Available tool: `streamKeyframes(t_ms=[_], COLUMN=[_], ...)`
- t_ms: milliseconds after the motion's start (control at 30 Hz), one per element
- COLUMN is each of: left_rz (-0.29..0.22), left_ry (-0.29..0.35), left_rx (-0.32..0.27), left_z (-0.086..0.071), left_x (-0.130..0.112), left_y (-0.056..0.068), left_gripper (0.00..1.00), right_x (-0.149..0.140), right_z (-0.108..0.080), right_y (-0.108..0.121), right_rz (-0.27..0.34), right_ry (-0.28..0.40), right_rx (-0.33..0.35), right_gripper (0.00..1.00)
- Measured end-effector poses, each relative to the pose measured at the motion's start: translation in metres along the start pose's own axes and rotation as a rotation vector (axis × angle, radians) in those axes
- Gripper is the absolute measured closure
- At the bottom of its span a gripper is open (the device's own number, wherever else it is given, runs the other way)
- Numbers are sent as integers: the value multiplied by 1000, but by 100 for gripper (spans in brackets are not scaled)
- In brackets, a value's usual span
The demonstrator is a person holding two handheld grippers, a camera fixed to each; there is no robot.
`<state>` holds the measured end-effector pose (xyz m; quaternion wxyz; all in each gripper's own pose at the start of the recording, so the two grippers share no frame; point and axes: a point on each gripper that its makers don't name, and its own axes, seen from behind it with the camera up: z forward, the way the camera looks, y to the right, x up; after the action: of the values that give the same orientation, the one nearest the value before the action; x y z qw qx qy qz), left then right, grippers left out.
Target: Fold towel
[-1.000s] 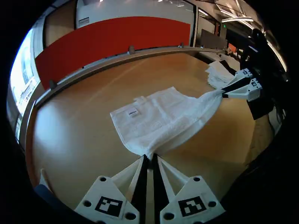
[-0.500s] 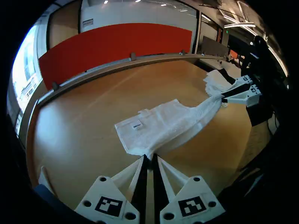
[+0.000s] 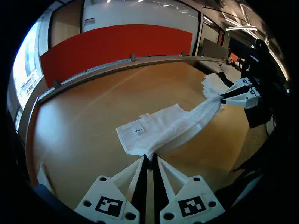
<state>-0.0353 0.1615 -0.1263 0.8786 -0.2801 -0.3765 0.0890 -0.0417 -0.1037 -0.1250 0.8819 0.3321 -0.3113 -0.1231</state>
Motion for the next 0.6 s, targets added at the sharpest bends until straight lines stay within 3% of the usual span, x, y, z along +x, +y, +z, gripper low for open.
streamKeyframes(t_ms=[400,600], left_rz=[-9,-3], left_ry=[-16,-36], left_rx=[-18,-8], left_z=[7,20], left_x=[-5,-7], left_y=[4,-4], left_gripper=[91,90], right_x=[-1,-4], right_z=[6,15], right_y=[1,8], right_rz=[-10,-9], right_ry=[-13,-29], right_rx=[2,5], right_gripper=[87,87])
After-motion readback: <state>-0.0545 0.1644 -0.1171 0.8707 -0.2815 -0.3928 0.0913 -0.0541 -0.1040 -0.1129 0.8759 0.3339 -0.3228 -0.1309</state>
